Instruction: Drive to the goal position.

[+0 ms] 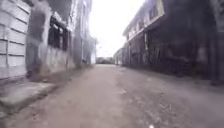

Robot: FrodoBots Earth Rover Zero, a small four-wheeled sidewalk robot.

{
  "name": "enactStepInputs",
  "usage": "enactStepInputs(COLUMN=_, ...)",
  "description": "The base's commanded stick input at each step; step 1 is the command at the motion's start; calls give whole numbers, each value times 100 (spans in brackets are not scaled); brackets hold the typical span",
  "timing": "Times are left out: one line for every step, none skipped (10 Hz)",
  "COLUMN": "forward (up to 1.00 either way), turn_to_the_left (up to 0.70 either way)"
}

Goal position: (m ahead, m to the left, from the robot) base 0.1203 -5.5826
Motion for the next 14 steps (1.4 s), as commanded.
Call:
enactStepInputs(forward=50, turn_to_the_left=0)
enactStepInputs(forward=50, turn_to_the_left=0)
enactStepInputs(forward=50, turn_to_the_left=0)
enactStepInputs(forward=50, turn_to_the_left=0)
enactStepInputs(forward=50, turn_to_the_left=0)
enactStepInputs(forward=50, turn_to_the_left=0)
enactStepInputs(forward=50, turn_to_the_left=0)
enactStepInputs(forward=50, turn_to_the_left=0)
enactStepInputs(forward=50, turn_to_the_left=0)
enactStepInputs(forward=50, turn_to_the_left=0)
enactStepInputs(forward=50, turn_to_the_left=0)
enactStepInputs(forward=50, turn_to_the_left=0)
enactStepInputs(forward=50, turn_to_the_left=0)
enactStepInputs(forward=50, turn_to_the_left=0)
